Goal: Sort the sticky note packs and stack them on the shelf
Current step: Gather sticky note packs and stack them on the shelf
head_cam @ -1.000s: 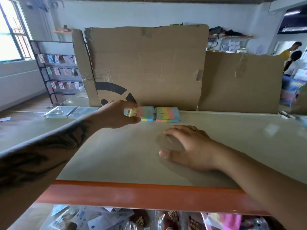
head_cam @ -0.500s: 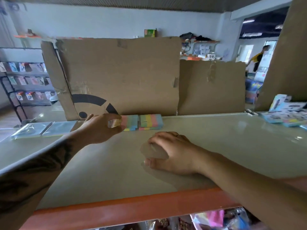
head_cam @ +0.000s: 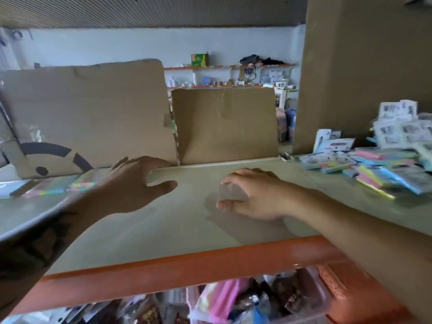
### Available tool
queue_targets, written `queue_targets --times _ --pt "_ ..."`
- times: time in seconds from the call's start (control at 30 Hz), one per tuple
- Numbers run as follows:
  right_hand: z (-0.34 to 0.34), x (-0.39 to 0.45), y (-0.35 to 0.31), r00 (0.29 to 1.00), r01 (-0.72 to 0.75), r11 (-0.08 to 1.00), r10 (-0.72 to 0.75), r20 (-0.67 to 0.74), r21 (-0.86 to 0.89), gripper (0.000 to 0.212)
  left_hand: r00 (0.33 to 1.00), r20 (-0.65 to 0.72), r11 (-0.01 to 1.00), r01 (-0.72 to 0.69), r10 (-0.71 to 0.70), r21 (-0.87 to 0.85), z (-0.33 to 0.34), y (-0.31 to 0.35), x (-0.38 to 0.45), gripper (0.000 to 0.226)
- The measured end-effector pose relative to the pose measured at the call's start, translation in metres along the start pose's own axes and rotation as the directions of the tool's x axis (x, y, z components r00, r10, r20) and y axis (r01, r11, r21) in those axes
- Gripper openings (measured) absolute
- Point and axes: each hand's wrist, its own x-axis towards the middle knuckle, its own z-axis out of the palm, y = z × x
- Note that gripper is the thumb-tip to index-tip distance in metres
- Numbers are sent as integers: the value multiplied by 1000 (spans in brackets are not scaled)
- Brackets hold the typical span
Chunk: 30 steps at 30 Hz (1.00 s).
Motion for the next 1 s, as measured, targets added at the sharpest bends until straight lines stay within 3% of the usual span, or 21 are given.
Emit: queue_targets --times 0.23,0.37,0.47,0.67,0.8,0.9,1.0 --pt "-48 -55 159 996 -77 994 74 -47 -74 88 989 129 996 -65 73 -63 56 165 47 67" --pt "-78 -70 227 988 -132 984 121 -92 -124 63 981 174 987 -64 89 -144 81 234 82 68" --pt "-96 -74 263 984 -159 980 147 -103 -120 63 969 226 987 -71 104 -146 96 274 107 68" --pt "-107 -98 291 976 -217 963 212 -48 -157 88 953 272 977 -83 135 -197 120 319 148 57" --pt "-99 -107 298 973 -229 954 228 -28 -192 67 924 341 963 -87 174 -255 135 328 157 66" --pt "-96 -112 296 979 -202 969 196 -57 -139 71 932 319 969 -100 171 -226 139 324 159 80" --pt "-98 -119 292 984 -173 980 169 -55 -94 58 942 298 974 -91 152 -209 136 322 157 61"
